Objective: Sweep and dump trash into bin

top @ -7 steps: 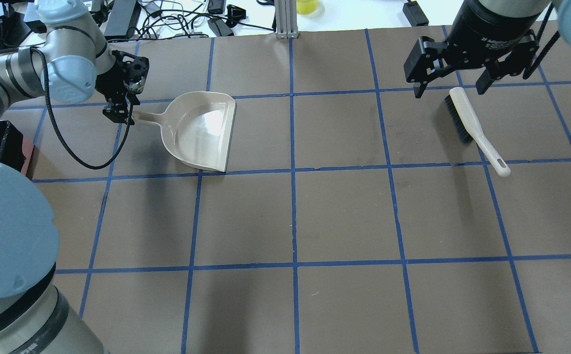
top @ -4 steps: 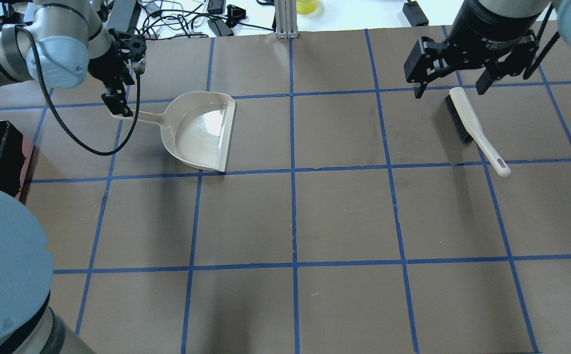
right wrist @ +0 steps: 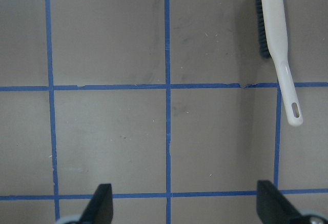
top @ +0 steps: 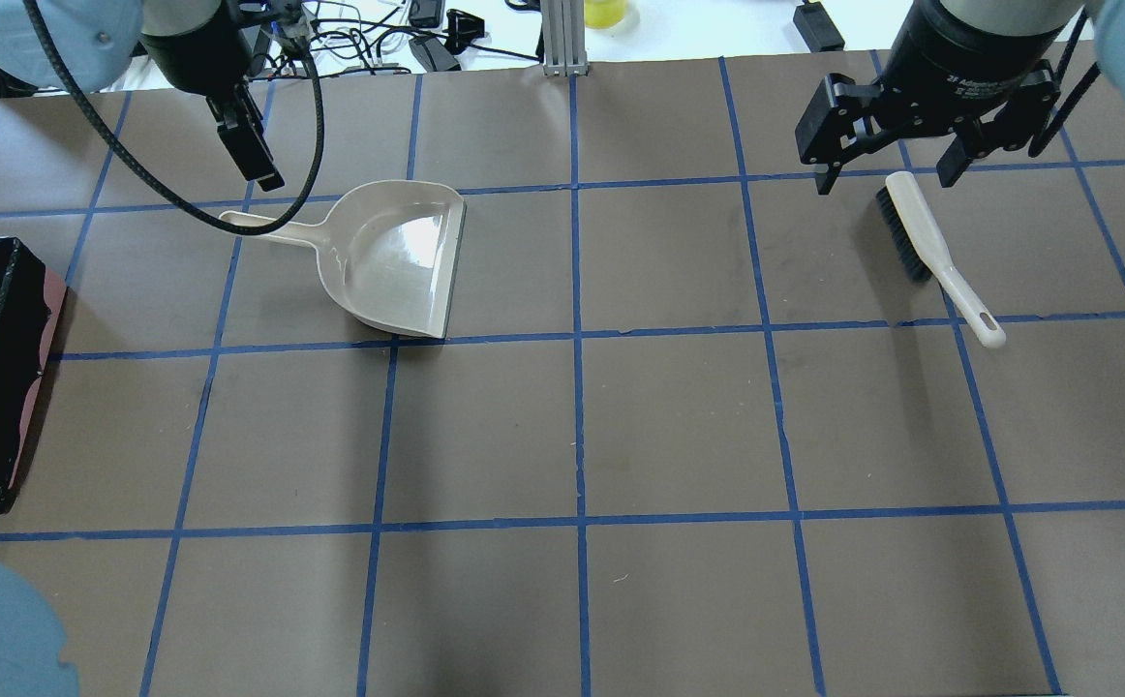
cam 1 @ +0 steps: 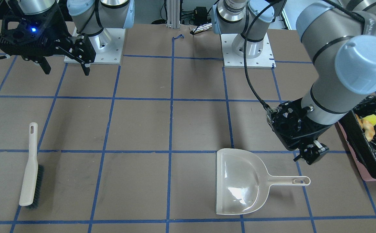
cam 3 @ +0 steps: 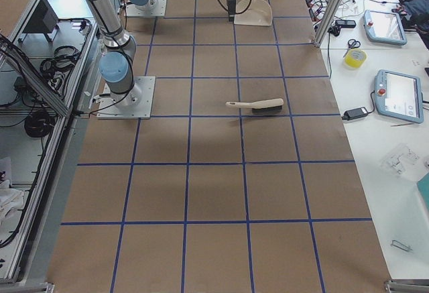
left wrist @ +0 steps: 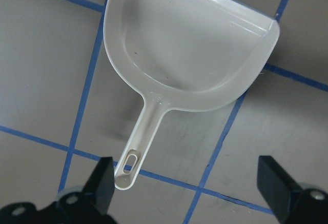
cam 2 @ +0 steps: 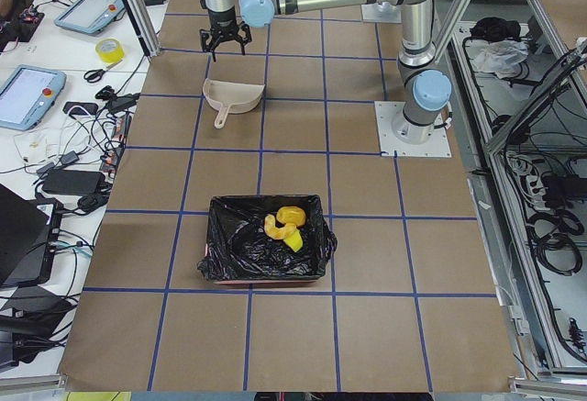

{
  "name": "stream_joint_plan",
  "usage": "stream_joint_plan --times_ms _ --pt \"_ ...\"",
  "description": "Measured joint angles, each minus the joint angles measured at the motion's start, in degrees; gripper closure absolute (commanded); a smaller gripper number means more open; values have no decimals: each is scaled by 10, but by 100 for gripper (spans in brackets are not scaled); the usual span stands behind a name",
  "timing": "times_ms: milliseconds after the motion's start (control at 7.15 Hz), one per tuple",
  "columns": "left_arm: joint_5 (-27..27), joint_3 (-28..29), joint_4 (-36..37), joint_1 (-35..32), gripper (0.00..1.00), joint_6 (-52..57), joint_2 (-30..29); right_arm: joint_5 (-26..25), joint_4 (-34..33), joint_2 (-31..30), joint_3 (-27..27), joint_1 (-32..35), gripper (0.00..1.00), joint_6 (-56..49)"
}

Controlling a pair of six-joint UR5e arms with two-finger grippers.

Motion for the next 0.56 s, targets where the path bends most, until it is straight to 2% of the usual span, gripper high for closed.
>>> stream_joint_plan --times_ms 559 --pt "-3 -15 -103 -21 0 -292 82 0 0 0 0 0 0 0"
